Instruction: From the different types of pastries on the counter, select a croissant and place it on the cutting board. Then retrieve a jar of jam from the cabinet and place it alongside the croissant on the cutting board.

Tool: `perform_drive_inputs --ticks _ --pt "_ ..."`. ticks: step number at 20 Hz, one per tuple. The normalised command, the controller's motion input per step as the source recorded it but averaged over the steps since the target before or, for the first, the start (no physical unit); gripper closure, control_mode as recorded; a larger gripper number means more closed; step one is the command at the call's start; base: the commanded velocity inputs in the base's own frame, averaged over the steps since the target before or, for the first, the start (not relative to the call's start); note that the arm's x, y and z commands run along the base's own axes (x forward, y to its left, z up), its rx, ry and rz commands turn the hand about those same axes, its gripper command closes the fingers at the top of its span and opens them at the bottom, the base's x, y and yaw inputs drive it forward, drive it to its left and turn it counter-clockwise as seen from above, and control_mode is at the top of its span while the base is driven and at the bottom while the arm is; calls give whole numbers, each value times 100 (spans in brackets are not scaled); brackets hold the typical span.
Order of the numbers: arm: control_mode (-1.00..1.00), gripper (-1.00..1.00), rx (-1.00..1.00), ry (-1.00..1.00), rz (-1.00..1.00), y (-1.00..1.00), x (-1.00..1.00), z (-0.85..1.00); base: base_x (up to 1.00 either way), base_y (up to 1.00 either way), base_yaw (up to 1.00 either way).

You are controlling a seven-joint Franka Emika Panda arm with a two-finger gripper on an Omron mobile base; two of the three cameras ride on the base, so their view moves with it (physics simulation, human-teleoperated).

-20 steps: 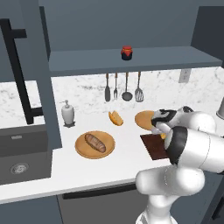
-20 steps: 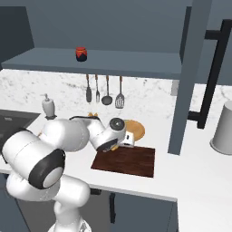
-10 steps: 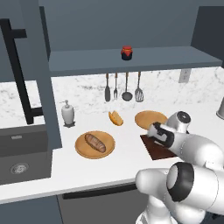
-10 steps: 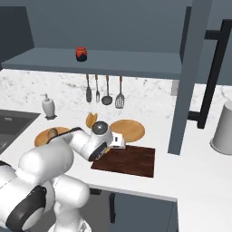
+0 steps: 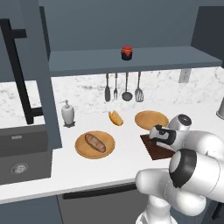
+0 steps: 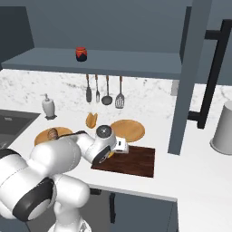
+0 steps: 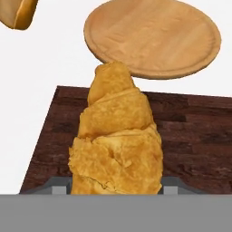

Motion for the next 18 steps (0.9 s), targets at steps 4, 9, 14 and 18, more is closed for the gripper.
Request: perform_drive_inputs --ticks 4,9,14,18 --pt "-100 -100 -8 9 0 7 -34 -4 0 0 0" --pt "-100 -100 -5 7 0 20 13 0 0 0 0" --pt "-100 -100 0 2 0 23 17 0 0 0 0" --pt "-100 -100 3 0 0 1 0 24 0 0 0"
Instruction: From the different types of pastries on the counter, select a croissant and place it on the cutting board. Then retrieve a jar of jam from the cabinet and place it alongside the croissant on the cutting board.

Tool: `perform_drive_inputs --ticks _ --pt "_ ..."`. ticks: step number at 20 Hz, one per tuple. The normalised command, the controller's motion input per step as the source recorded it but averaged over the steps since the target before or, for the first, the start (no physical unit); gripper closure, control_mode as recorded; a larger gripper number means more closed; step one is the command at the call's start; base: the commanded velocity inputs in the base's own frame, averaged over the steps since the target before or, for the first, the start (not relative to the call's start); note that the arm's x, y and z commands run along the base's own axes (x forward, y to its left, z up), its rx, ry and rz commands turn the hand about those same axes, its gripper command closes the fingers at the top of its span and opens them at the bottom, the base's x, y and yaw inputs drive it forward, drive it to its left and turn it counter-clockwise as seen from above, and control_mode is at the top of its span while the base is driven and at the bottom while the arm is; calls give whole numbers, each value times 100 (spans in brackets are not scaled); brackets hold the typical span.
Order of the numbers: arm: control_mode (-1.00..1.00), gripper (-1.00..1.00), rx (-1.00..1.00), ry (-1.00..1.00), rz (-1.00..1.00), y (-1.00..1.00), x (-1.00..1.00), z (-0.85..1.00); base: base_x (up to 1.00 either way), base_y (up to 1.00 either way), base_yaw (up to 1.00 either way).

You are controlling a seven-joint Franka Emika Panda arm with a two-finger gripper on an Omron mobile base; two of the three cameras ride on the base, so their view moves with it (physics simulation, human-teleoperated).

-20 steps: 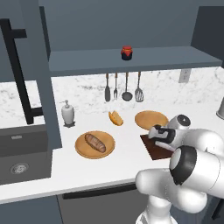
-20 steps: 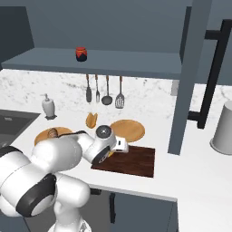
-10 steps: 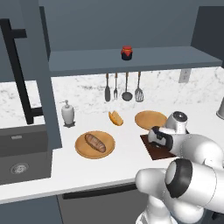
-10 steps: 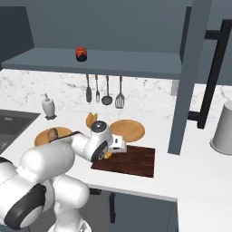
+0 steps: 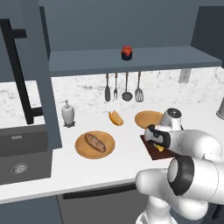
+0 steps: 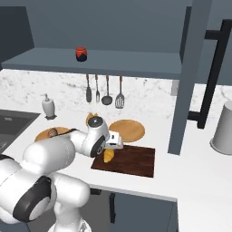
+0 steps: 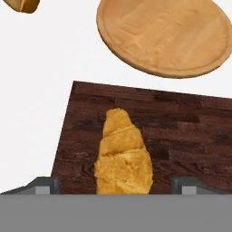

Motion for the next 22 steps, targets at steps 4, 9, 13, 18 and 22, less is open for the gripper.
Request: perform_drive_inputs --ticks 4,9,13,18,22 --pt "-100 -100 10 -4 -1 1 -15 100 0 0 0" --pt "-100 -100 15 -21 -5 21 -49 100 0 0 0" --pt "-100 -100 22 -34 -1 47 -63 100 0 0 0" --pt "-100 -100 17 -39 -2 48 -58 100 0 0 0" --pt "-100 -100 2 -32 -14 9 -58 100 0 0 0"
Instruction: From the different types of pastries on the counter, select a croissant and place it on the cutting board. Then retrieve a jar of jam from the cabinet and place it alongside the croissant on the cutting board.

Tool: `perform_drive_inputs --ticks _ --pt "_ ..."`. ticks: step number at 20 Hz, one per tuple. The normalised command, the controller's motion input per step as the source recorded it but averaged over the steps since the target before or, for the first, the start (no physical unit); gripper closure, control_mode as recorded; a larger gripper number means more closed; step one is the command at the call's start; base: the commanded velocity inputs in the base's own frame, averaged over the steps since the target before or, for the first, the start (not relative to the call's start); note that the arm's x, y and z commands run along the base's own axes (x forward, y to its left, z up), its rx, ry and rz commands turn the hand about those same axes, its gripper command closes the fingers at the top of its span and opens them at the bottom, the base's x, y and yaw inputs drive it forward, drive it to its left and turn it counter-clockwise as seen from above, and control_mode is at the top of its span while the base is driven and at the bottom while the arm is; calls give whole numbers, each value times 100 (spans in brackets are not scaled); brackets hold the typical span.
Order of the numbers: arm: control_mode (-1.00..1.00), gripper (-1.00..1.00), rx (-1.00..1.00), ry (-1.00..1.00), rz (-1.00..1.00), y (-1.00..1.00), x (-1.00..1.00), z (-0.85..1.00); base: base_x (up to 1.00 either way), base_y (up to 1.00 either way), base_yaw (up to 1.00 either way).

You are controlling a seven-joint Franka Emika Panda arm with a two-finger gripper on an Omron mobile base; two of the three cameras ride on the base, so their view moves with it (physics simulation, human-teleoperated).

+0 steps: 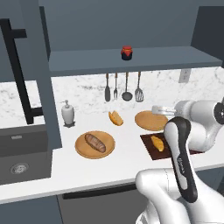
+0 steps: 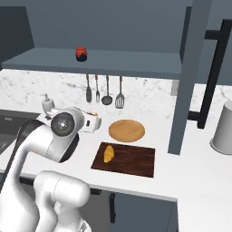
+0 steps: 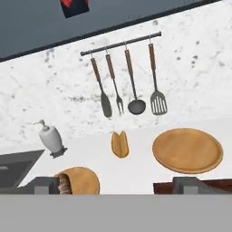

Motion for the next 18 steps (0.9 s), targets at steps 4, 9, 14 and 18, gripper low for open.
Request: perform_drive_inputs --ticks 4,9,14,18 --pt "-100 -100 -2 -16 -19 0 -31 100 0 0 0" --pt "-100 -100 -7 0 -13 0 -4 100 0 0 0" --pt "-100 -100 -8 5 -3 -10 0 100 0 0 0" --pt "-100 -100 0 -1 1 -4 0 91 0 0 0"
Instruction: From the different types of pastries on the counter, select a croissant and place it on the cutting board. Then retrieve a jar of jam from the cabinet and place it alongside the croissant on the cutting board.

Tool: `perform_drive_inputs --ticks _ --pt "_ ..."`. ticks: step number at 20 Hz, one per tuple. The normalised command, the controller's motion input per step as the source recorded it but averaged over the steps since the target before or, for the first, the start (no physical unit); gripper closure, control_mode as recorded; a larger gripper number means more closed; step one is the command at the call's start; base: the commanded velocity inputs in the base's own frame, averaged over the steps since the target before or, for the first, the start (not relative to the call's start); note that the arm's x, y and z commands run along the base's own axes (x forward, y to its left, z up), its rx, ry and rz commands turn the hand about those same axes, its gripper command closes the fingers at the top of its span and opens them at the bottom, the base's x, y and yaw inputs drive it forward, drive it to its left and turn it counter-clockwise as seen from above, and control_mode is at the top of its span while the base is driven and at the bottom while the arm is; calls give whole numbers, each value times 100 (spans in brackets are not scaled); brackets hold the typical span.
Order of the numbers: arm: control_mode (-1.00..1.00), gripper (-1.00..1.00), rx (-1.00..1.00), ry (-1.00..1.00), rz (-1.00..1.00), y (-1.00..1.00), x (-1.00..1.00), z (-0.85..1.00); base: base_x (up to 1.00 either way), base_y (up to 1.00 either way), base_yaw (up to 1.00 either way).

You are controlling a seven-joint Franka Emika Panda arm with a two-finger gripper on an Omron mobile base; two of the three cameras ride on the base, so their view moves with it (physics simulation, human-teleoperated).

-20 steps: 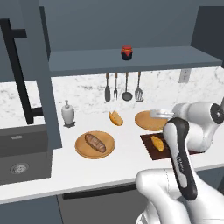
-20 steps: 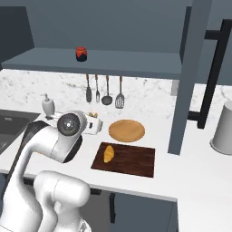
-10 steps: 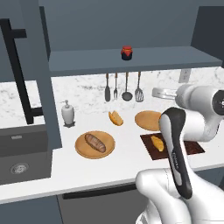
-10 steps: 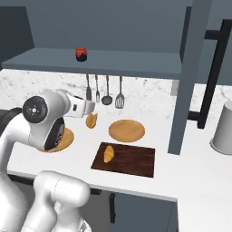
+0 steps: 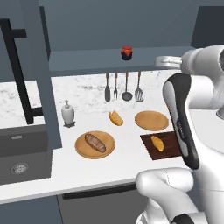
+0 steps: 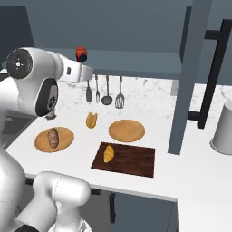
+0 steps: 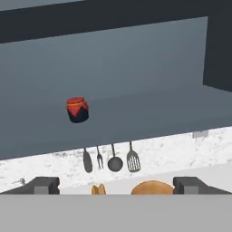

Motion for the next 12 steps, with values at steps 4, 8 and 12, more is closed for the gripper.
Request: perform_drive_inputs --ticks 4,8,12 --pt "-100 -100 -1 -23 34 2 -4 15 0 0 0" --pt "-100 -100 -1 -2 22 26 0 0 0 0 0" --pt "-100 -100 0 1 -2 26 16 -1 0 0 0"
